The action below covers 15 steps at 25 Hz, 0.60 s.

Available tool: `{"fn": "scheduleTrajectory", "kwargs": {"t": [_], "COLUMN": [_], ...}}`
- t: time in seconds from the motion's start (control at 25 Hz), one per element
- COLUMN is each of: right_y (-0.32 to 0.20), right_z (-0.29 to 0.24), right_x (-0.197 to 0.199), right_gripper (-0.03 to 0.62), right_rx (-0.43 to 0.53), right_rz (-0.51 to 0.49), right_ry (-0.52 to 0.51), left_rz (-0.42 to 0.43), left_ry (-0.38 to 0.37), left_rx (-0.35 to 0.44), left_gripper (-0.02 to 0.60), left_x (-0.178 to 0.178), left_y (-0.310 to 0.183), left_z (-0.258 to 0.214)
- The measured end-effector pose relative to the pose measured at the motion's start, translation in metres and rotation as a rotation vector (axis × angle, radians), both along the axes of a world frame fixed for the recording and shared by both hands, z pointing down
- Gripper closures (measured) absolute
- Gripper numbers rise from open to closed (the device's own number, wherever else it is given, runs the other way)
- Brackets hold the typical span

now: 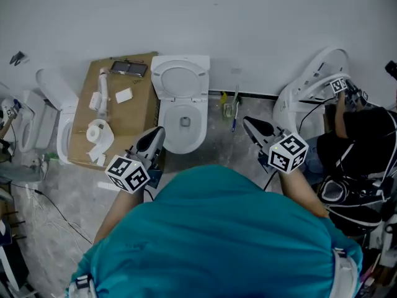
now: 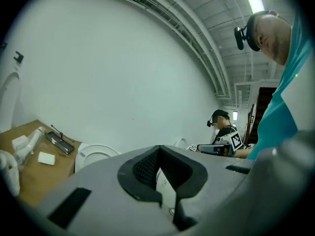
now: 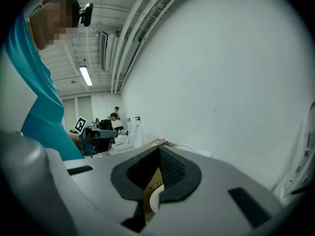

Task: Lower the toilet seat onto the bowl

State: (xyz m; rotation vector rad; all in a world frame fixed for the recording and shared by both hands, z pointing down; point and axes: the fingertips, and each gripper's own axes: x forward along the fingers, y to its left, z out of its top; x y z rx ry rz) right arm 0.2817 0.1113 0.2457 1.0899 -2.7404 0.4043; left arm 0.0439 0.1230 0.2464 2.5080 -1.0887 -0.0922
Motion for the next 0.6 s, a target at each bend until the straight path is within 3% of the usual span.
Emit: {"fn": "scheduleTrajectory", "kwargs": {"t": [0.32, 0.6], "right_y": [-0.083, -0.129], "right_z": [-0.011, 0.006], "right_x": [0.069, 0.073], "right_gripper": [0.605, 0.605], "right_rx": [0.040, 0.015], "right_rz": [-0.130, -0.181], "right_ry": [0.026, 0.007], "left_rz": [-0.088, -0.158], "left_ry": [0.011, 0.007], "left_rx": [-0.019, -0.051], "left_gripper": [0.580, 0.580], "left_x": [0.096, 0.103], "left_y": [-0.052, -0.081], "left_z": [-0.008, 0.003]}}
